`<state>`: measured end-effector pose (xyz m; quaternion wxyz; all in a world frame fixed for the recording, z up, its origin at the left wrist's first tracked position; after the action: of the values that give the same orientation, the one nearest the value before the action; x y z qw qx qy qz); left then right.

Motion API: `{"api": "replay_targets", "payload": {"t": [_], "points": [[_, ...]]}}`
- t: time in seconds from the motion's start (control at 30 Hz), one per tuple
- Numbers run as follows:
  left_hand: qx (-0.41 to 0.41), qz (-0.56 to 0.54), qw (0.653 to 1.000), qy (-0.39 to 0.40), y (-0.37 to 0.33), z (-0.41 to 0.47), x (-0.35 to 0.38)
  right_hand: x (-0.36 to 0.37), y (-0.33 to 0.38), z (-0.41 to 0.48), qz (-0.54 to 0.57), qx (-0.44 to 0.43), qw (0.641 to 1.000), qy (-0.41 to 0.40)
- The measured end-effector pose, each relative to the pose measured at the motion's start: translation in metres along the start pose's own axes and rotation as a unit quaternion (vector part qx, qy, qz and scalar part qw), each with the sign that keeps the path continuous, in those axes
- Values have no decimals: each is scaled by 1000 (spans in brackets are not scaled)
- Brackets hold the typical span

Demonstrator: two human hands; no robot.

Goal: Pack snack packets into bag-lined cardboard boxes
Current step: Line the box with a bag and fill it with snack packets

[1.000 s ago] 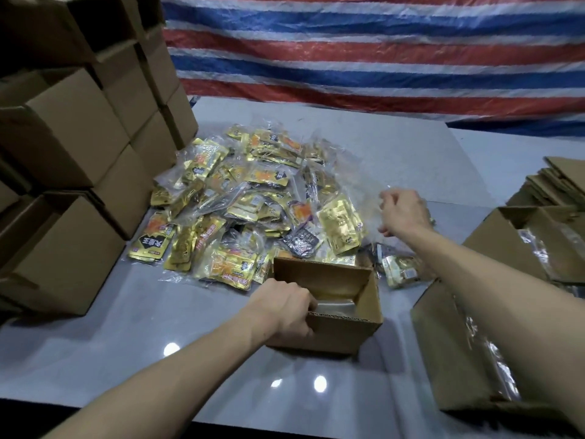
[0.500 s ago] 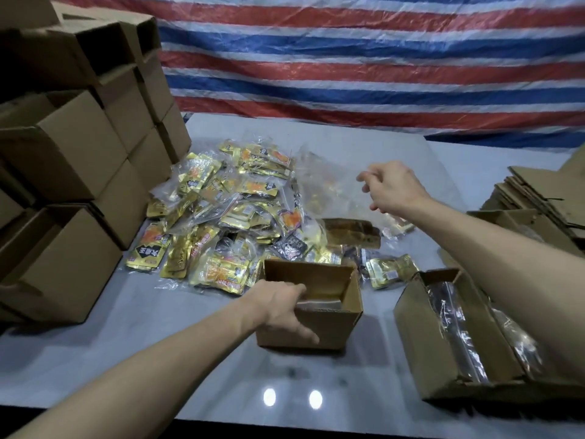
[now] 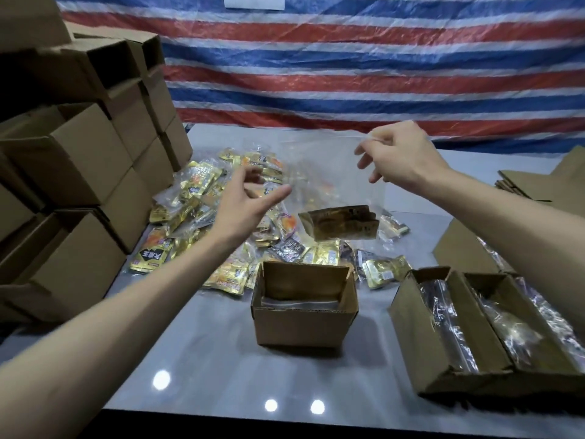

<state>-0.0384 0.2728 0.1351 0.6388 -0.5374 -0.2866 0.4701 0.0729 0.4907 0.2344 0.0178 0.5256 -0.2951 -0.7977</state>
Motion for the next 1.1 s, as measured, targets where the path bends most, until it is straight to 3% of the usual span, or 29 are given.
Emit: {"api": "replay_targets", "payload": {"t": [0.23,0.47,0.63,0.77,1.1], "points": [[-10,-68,994,89,-43,21,-5,-5,18,-12,82,-40,996,-15],[57,-56,993,81,-55,5,-14,0,10,-25,140,-36,989,12],[36,-78,991,106,-53,-5,-15,1,-6,-36,235,-9,964,122],[11,-99,983,152,-53,-7,-15,6,-20,-44,295,22,943,156],[-29,-67,979,190,-34,-18,-2,24,-45,-60,280,57,944,165]]}}
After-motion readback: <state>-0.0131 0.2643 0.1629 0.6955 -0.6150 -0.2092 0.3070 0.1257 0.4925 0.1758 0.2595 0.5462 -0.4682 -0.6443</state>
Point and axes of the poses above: each hand's wrist, its own z-axis towards the middle knuckle, its own x-axis out of the palm, y = z × x, the point moved 2 cm from there along z, towards the middle knuckle, and after that the axes turned 7 degrees about -z, right-handed, at the moved point
